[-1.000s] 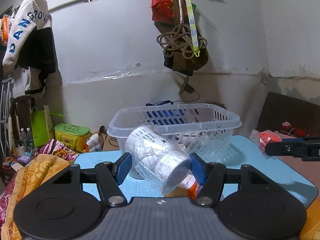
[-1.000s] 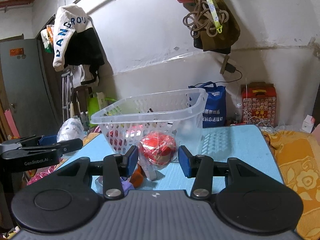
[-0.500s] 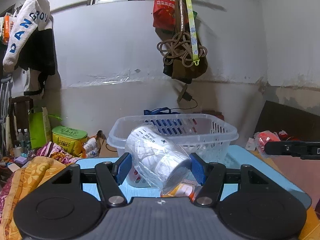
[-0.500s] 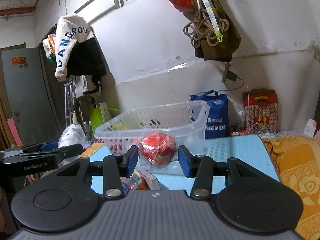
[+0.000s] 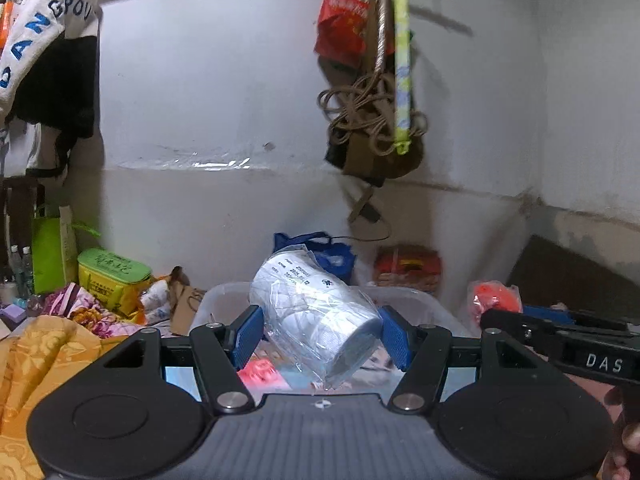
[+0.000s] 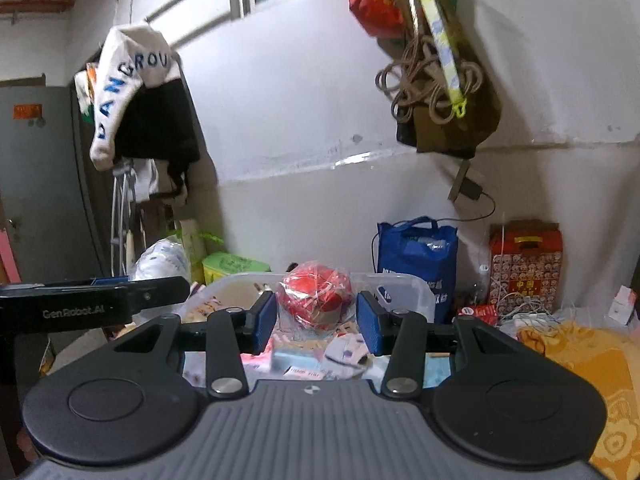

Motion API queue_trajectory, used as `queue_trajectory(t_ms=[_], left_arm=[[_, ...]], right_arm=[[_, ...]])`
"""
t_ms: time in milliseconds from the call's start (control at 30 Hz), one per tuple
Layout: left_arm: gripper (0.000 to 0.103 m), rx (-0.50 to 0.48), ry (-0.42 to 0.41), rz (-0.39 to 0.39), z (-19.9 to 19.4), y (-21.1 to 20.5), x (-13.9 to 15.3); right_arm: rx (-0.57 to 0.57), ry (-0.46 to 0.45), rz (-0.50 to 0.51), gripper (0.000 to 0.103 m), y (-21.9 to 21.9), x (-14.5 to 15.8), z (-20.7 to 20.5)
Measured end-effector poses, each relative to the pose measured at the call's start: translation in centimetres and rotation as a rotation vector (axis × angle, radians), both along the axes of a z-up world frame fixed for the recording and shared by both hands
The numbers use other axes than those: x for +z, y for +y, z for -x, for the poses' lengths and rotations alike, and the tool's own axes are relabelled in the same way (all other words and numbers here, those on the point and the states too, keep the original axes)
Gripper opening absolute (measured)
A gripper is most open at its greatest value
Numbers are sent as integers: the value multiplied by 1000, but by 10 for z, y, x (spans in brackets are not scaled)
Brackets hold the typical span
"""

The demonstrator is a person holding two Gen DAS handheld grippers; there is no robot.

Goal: Organize objects
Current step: 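Lower the red package and cup stack into the basket and release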

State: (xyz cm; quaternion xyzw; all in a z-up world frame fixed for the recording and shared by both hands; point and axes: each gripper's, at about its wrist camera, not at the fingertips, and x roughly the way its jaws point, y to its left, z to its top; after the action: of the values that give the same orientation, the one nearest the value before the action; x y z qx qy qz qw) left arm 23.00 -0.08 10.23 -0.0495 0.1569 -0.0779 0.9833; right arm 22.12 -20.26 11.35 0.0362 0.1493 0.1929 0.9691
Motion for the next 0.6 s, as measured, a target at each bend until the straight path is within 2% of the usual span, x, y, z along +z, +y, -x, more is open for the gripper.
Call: queue_trajectory(t_ms=[133,200,233,267,300,333,367,467,600], left_arm=[[66,23,51,22,-37,4,-11],[67,38,63,26,-46,6,-18],[67,46,74,26,-53,7,-22],[69,69,80,29,-58,8,-24],[84,89,89,22,-63,8,-25],[100,105,97,10,-65,8,-26],[103,112,85,-4,-62,9,-28],[103,122,87,-15,-44,16,-31],[103,41,154,51,1,23,-44]], right_arm=[[1,38,36,48,10,-14,-29],[20,65,39,54,14,-22,-38],[16,75,35,62,16,-24,-42],[6,75,37,89,18,-24,-42],[-16,74,45,103,19,-23,-40],[-44,56,51,103,19,-22,-31],[-44,33,56,103,18,-20,-21],[-68,12,67,103,10,-13,5],[-60,72,-31,103,-14,-25,54]])
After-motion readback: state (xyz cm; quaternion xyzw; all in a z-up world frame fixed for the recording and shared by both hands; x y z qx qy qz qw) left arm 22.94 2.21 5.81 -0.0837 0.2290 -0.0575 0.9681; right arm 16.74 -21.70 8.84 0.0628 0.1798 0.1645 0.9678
